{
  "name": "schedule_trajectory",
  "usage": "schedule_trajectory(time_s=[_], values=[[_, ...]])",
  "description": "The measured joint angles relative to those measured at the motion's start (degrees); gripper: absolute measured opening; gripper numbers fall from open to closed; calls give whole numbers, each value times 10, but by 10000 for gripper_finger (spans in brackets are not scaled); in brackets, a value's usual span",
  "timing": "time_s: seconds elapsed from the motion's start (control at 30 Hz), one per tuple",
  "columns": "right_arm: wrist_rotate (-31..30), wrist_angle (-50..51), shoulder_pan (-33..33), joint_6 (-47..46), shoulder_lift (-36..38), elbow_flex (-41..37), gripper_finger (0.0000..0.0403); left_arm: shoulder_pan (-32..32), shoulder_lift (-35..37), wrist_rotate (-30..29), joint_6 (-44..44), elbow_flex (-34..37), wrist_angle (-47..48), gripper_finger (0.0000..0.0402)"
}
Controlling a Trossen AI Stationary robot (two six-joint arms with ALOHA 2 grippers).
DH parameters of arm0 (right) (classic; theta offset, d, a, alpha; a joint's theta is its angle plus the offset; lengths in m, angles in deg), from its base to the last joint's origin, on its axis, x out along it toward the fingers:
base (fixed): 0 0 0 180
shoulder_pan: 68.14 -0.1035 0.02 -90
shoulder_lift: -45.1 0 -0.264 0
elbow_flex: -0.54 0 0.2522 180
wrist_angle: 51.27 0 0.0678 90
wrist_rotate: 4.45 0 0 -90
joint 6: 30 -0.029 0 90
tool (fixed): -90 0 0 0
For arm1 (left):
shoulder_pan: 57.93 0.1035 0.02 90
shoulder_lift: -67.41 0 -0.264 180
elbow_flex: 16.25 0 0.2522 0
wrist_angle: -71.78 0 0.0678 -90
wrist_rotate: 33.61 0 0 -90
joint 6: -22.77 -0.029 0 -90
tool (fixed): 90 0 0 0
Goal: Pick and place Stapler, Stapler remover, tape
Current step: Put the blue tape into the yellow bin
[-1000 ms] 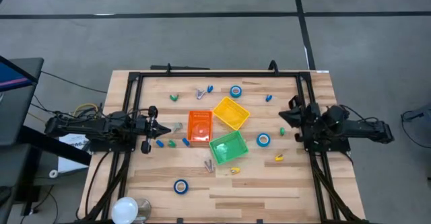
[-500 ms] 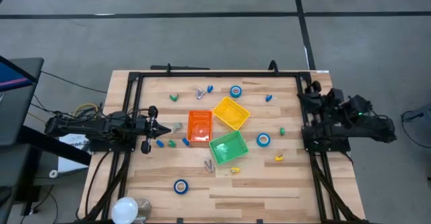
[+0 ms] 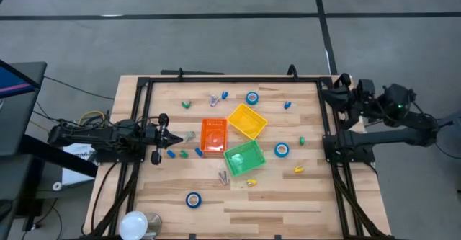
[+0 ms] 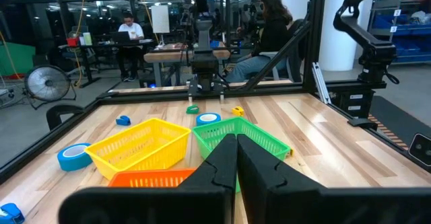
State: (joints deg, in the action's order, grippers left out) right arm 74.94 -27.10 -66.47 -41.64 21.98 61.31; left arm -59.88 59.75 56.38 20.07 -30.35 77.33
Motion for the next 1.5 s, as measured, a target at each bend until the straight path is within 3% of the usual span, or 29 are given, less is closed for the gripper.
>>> schedule_trajectory(time_s=[0.27,0.87,1.23,1.33,1.5], values=[[1,117,0,2,-99,75,0,0,0,0,0,0,0,4],[20,259,-2,1,-188,76,0,0,0,0,0,0,0,4],[66,401,-22,12,-242,77,2,0,0,0,0,0,0,4],[67,437,-32,28,-264,77,20,0,0,0,0,0,0,4],[67,478,-46,31,-311,77,86,0,0,0,0,0,0,4]])
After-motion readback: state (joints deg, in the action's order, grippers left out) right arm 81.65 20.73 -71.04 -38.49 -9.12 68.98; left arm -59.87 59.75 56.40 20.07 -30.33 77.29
